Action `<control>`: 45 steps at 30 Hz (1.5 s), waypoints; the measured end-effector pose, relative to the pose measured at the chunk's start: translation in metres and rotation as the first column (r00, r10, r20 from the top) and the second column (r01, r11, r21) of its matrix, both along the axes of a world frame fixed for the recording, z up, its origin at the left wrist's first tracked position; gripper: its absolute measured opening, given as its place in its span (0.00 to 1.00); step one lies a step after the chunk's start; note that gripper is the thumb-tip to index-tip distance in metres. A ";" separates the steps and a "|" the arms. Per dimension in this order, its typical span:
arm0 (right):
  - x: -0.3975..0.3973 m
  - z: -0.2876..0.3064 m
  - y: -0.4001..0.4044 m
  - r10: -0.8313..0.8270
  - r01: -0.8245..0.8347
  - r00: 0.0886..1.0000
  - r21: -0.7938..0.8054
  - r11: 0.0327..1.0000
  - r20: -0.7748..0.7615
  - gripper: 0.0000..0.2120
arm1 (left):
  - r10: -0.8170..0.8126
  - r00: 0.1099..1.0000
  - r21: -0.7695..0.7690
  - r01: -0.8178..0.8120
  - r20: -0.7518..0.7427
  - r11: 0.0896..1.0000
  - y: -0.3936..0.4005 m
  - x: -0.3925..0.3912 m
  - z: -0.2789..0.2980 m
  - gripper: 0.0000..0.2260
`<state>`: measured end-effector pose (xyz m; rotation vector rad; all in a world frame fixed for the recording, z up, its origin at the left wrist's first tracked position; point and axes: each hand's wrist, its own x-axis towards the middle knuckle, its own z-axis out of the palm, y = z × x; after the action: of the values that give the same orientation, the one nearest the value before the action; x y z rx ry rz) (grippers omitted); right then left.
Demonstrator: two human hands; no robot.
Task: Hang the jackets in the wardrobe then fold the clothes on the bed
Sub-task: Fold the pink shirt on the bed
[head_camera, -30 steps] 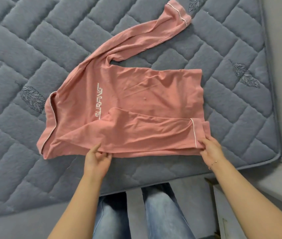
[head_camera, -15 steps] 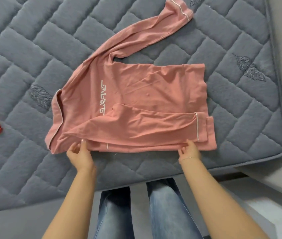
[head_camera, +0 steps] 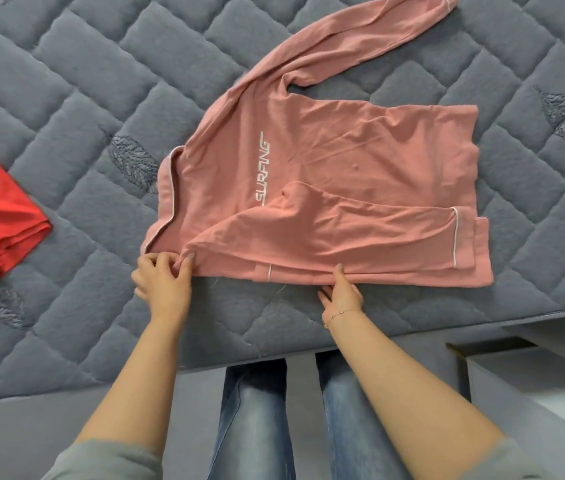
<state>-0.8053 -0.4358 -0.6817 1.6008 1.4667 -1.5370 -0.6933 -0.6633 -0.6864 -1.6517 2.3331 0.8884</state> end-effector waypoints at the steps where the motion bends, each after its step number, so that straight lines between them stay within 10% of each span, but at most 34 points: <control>1: 0.001 0.000 0.002 -0.016 0.016 1.000 0.007 1.000 -0.018 0.11 | -0.007 0.997 0.072 0.012 -0.076 0.997 -0.006 0.005 0.001 0.12; 5: 0.015 -0.002 0.012 -0.024 0.027 0.997 0.037 0.999 -0.078 0.10 | 0.042 0.961 0.284 0.039 -0.274 0.958 -0.037 0.028 0.014 0.12; 11: 0.022 -0.001 0.021 0.086 -0.092 0.995 -0.126 0.988 -0.050 0.11 | -0.258 0.966 0.197 0.254 -0.001 0.947 -0.054 0.017 0.028 0.08; 17: 0.020 0.016 0.057 0.337 -0.274 0.928 0.325 0.905 -0.157 0.07 | -0.418 0.903 0.086 0.426 -0.095 0.901 0.016 -0.047 0.056 0.15; 22: -0.040 0.031 0.112 0.781 -0.524 0.546 0.605 0.600 -0.302 0.10 | -0.580 0.787 0.069 0.604 -0.211 0.794 0.083 -0.134 0.047 0.17; 25: -0.102 0.027 0.157 0.965 -0.581 0.230 0.778 0.238 -0.124 0.14 | -0.744 0.644 0.007 0.757 -0.179 0.654 0.119 -0.169 0.032 0.18; 29: -0.172 0.013 0.205 0.980 -0.674 -0.177 0.715 -0.185 0.087 0.22 | -0.893 0.448 0.020 0.894 -0.035 0.448 0.158 -0.198 0.009 0.20; 34: -0.230 0.004 0.226 0.798 -0.630 -0.550 0.505 -0.590 0.246 0.13 | -0.834 0.515 0.059 0.843 0.197 0.535 0.175 -0.215 0.001 0.19; 39: -0.279 0.008 0.211 0.897 -0.749 -0.437 0.524 -0.406 0.069 0.12 | -0.703 0.710 0.200 0.693 -0.024 0.693 0.173 -0.266 0.017 0.14; 42: -0.322 0.003 0.195 0.983 -0.726 -0.098 0.687 0.036 -0.156 0.16 | -0.710 0.676 0.037 0.729 -0.195 0.684 0.162 -0.313 0.029 0.21; 45: -0.361 -0.007 0.174 0.916 -0.818 0.258 0.435 0.376 -0.307 0.29 | -0.735 0.668 -0.009 0.740 -0.118 0.673 0.157 -0.358 0.027 0.27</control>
<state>-1.1663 -0.2619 -0.6889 0.1099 2.2754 -1.0944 -1.0513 -0.5059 -0.6594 -0.4882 2.6651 0.8214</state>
